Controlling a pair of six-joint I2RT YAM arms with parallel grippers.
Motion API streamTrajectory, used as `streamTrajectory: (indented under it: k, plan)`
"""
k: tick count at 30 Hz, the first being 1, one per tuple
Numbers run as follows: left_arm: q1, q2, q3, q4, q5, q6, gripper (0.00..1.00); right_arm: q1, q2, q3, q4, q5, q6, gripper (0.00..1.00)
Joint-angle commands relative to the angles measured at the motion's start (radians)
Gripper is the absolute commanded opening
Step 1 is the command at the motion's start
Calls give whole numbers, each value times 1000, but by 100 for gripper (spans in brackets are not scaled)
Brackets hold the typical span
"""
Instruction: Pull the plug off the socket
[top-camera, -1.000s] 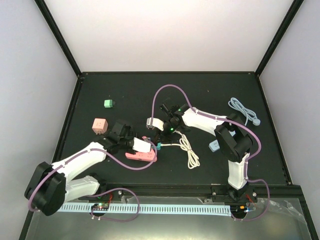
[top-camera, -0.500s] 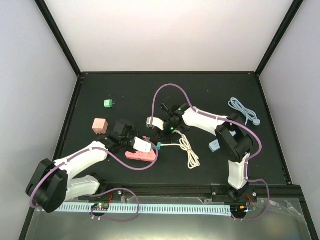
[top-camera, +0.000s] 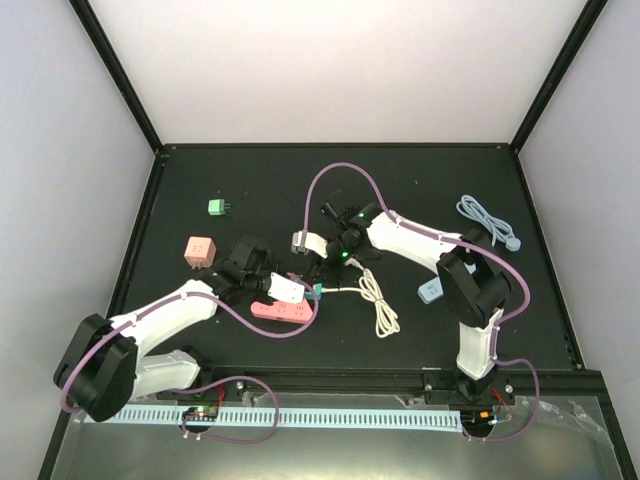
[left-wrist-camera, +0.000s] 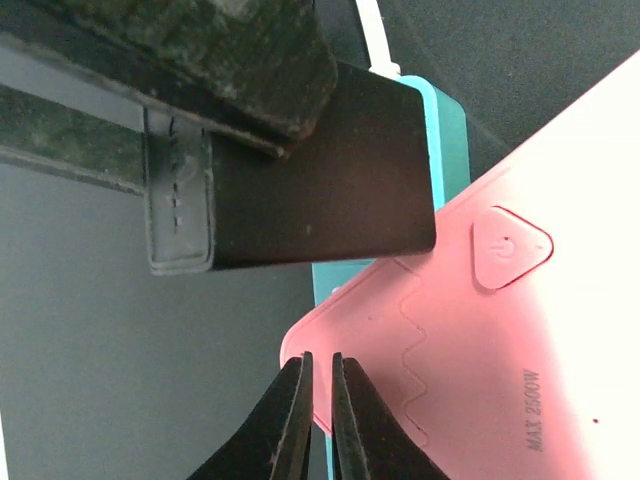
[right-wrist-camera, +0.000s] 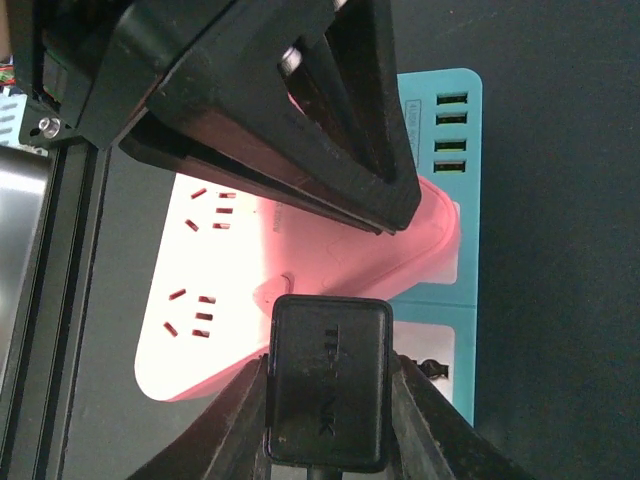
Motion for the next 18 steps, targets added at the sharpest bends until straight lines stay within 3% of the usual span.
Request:
streamTrajectory:
  k: [1, 9, 18]
  plan:
    - [-4, 23, 42, -168, -1, -75, 8, -13, -54, 25, -16, -33, -3, 1]
    - [-3, -36, 134, -195, 64, -196, 9, -100, -89, 101, -6, -61, 55, 1]
    - [13, -57, 244, -194, 100, -356, 19, -183, -110, 201, 43, -76, 168, 1]
